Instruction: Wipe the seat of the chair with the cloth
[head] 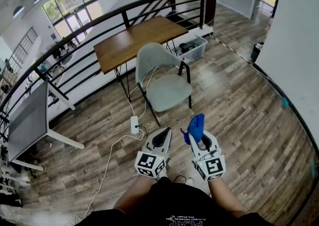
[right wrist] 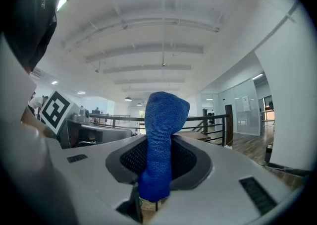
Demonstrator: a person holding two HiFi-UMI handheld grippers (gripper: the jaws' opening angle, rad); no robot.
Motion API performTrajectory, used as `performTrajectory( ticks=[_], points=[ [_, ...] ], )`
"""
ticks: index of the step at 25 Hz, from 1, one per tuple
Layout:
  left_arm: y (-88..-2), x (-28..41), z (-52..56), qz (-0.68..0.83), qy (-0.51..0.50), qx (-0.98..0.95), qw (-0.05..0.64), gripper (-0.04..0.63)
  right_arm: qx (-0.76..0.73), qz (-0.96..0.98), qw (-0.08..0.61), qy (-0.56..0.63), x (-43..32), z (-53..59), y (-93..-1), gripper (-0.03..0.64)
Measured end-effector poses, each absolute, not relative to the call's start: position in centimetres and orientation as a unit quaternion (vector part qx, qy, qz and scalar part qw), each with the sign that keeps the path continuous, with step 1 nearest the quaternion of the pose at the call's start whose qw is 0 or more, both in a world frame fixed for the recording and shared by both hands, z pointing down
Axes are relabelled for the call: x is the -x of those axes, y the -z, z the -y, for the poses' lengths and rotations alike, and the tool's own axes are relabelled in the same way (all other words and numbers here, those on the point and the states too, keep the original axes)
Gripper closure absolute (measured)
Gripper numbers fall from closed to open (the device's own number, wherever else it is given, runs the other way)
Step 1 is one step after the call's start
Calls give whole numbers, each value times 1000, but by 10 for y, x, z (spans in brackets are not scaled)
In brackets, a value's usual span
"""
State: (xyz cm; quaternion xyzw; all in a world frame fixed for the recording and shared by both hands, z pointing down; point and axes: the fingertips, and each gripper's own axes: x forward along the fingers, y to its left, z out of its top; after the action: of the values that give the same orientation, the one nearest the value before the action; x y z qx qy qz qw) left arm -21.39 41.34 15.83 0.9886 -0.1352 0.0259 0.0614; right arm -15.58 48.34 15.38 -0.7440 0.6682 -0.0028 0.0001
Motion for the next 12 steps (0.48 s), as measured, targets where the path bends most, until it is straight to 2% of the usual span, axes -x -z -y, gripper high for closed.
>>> performTrajectory(
  ticks=[5, 12],
  points=[
    [-157, 210, -400, 137, -40, -990, 0, 588, 742, -670, -3, 2, 155, -464, -156, 508],
    [-159, 209, -375, 125, -42, -991, 17, 588, 745, -667, -8, 18, 155, -439, -156, 508]
  ],
)
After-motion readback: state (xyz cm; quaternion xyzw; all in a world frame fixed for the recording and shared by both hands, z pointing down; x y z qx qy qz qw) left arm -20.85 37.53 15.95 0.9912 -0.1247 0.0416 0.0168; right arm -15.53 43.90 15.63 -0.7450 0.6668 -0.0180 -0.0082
